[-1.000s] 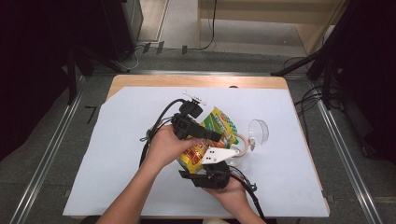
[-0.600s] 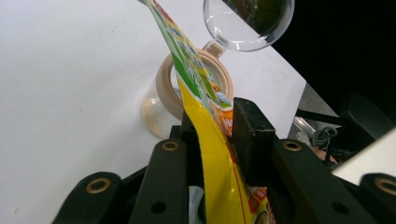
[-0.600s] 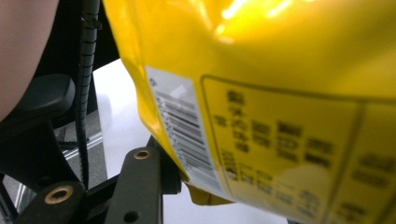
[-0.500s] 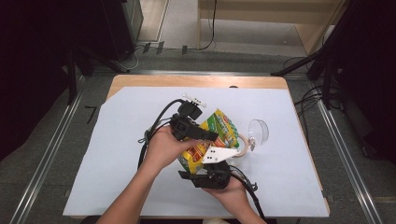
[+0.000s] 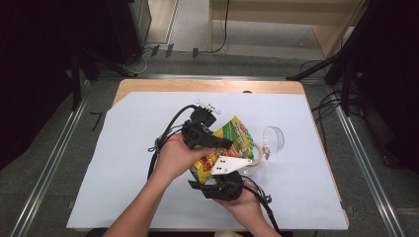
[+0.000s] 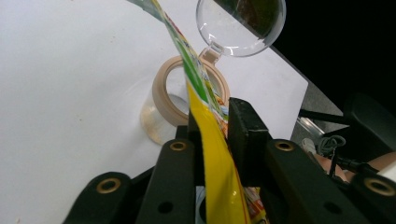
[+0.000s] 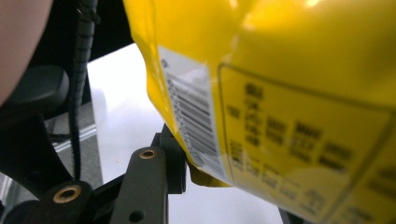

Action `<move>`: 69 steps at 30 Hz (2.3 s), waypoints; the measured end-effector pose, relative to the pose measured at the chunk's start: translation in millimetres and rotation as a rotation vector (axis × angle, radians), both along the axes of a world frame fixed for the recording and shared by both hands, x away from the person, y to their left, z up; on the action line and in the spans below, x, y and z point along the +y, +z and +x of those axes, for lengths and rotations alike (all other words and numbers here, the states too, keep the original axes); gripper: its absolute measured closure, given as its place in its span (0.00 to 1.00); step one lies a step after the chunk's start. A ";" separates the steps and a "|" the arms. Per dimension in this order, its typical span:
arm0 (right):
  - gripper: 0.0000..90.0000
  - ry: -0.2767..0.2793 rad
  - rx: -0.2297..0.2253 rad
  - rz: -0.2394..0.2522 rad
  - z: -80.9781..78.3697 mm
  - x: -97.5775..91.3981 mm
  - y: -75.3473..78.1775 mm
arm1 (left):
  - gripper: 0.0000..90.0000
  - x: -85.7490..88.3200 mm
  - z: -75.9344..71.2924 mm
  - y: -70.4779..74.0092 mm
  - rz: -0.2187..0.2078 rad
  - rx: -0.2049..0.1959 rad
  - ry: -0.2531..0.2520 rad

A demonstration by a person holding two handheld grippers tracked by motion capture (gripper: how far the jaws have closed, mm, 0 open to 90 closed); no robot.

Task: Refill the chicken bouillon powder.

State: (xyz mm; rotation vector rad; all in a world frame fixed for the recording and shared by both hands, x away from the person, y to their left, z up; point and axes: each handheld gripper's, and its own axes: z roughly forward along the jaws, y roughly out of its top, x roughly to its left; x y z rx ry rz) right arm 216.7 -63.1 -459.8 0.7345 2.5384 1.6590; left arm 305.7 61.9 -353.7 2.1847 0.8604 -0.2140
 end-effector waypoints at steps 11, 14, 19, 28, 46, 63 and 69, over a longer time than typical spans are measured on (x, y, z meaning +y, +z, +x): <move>0.73 -0.001 0.038 0.033 2.3 -3.1 6.6 | 0.76 4.8 3.1 1.9 -0.046 0.018 0.029; 0.73 -0.002 0.055 0.049 3.1 -4.5 7.6 | 0.71 3.4 1.0 3.3 -0.038 -0.002 0.029; 0.73 0.000 0.046 0.042 2.0 -4.1 8.4 | 0.76 1.7 -1.5 4.7 -0.014 -0.015 0.039; 0.67 0.040 0.018 0.029 -0.2 -0.7 6.1 | 0.87 1.7 2.3 4.1 0.019 0.004 0.068; 0.74 -0.001 0.029 0.022 3.1 0.0 6.2 | 0.88 -8.9 6.2 9.5 0.018 0.014 0.048; 0.73 -0.022 0.022 0.017 6.1 -2.8 15.4 | 0.89 -11.0 21.5 11.1 0.012 0.066 0.043; 0.74 -0.023 0.014 0.006 5.9 -2.3 16.2 | 0.88 -8.9 22.8 10.6 0.001 0.070 0.038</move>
